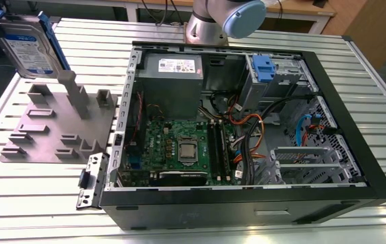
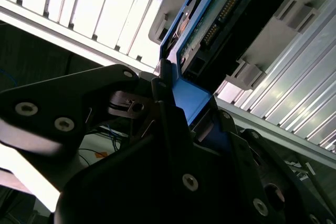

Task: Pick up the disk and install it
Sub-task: 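Pick up the disk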

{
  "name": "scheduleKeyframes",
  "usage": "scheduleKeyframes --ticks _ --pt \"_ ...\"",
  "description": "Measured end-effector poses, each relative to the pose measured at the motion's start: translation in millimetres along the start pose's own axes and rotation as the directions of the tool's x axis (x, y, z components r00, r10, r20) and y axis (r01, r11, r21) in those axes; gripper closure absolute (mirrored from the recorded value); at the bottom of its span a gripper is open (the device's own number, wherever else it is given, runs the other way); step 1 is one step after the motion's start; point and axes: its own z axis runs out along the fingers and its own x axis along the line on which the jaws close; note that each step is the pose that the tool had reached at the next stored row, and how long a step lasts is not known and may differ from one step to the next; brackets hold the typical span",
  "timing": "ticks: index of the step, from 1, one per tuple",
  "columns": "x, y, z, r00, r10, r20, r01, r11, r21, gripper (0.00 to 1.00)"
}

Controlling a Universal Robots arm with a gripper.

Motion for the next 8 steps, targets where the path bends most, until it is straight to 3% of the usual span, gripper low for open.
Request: scheduleKeyframes --ticks 8 --pt "-0.1 0.0 -2.6 1.0000 0.000 0.0000 0.000 1.0000 0.0000 0.63"
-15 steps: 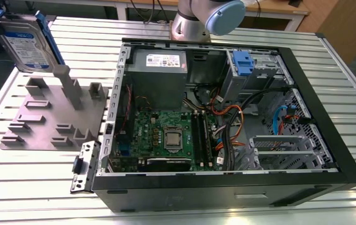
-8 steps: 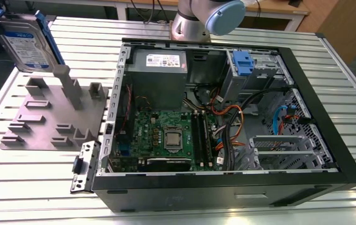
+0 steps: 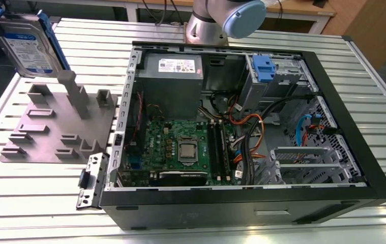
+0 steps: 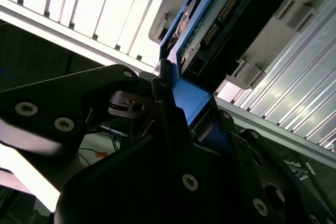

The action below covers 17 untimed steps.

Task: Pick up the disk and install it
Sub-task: 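Pick up the disk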

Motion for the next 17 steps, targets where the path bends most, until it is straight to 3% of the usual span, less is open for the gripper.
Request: scheduleKeyframes --ticks 17 --pt "0.0 0.0 -1.8 1.0000 0.000 0.0000 0.000 1.0000 0.0000 0.63"
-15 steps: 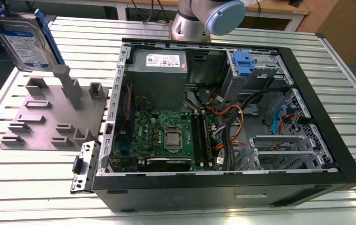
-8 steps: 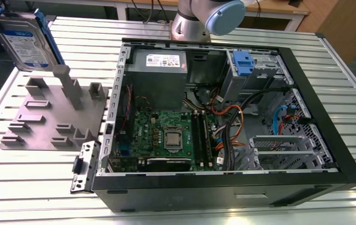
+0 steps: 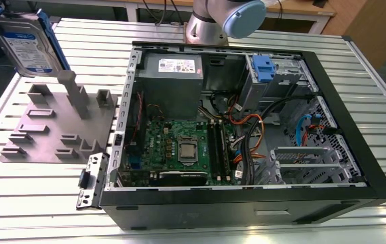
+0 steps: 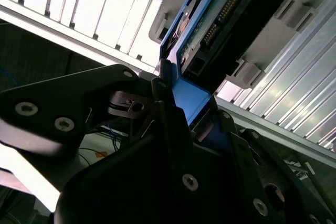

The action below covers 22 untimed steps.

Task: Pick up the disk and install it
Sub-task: 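Pick up the disk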

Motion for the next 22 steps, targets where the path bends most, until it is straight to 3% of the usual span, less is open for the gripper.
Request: scheduleKeyframes --ticks 22 --pt "-0.1 0.1 -4.2 1.0000 0.000 0.0000 0.000 1.0000 0.0001 0.63"
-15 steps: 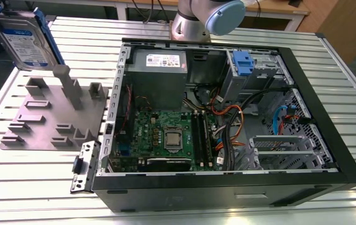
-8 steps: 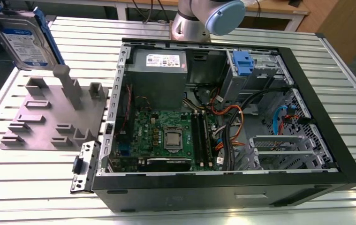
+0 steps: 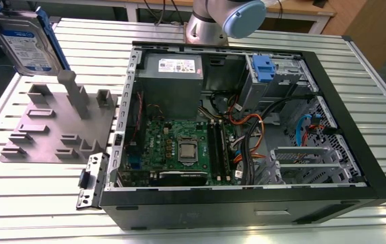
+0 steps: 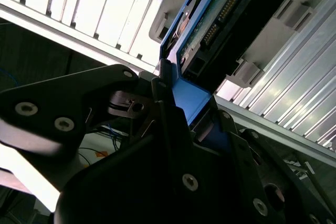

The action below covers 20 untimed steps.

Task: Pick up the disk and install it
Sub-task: 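Pick up the disk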

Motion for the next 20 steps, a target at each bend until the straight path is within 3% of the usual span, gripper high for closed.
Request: scheduleKeyframes --ticks 20 --pt "0.0 0.0 -3.2 1.0000 0.000 0.0000 0.000 1.0000 0.0000 0.63"
